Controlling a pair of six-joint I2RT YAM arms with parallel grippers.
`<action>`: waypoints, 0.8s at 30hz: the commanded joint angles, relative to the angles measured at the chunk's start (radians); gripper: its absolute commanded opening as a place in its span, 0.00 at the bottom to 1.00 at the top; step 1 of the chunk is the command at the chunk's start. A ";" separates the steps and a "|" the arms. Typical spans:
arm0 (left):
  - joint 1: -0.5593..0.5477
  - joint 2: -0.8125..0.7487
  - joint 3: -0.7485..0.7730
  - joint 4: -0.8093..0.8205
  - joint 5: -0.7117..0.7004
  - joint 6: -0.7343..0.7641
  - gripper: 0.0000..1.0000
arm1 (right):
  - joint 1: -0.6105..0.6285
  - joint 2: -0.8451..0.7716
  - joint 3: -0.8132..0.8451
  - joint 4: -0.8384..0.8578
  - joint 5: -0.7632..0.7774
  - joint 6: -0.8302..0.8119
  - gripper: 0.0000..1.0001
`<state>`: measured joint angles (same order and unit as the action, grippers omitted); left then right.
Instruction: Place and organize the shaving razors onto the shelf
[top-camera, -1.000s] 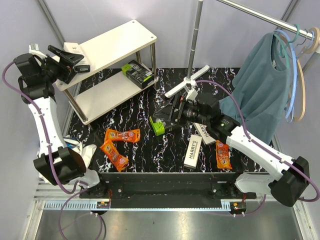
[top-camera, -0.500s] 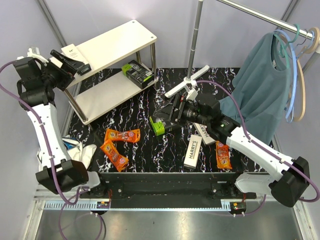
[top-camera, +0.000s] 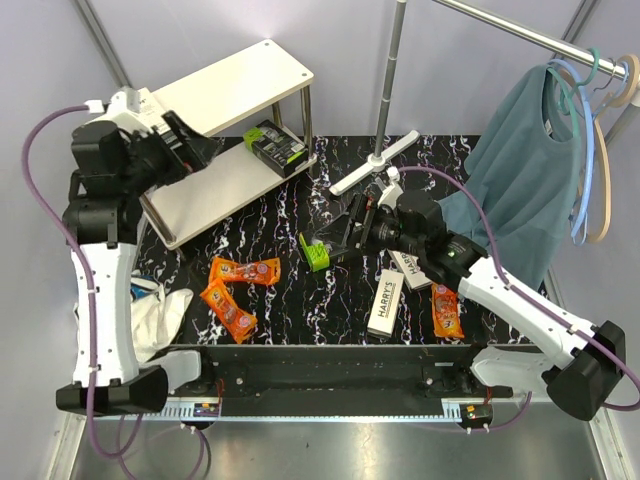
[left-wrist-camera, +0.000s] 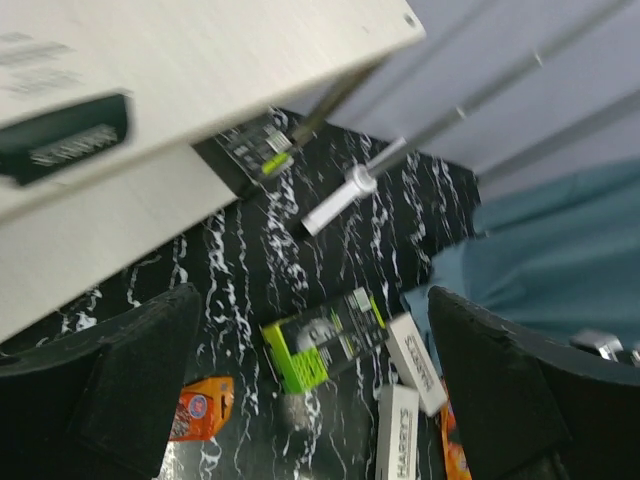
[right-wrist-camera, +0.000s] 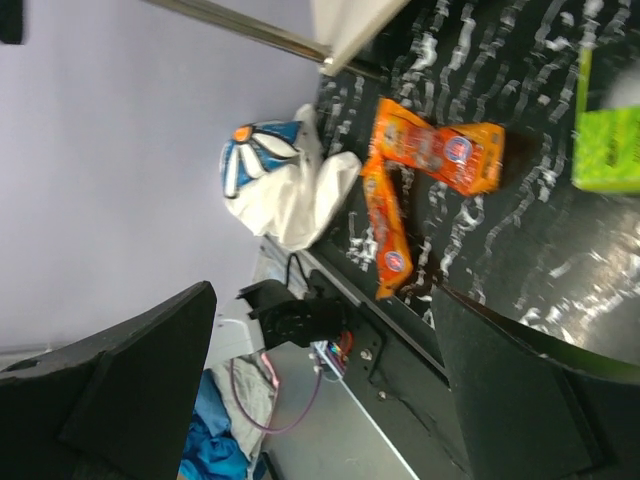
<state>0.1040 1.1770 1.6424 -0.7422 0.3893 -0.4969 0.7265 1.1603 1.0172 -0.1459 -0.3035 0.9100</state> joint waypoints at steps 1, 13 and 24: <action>-0.114 -0.017 -0.067 -0.025 -0.079 0.090 0.99 | 0.005 -0.028 0.057 -0.177 0.133 -0.034 1.00; -0.602 0.045 -0.372 -0.028 -0.340 0.081 0.99 | 0.005 -0.097 0.047 -0.742 0.578 0.021 1.00; -0.842 0.096 -0.498 -0.003 -0.461 -0.038 0.99 | -0.004 0.160 0.064 -0.853 0.580 0.149 1.00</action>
<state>-0.7109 1.2739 1.1793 -0.7921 -0.0086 -0.4847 0.7261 1.2125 1.0332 -0.9131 0.2535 1.0073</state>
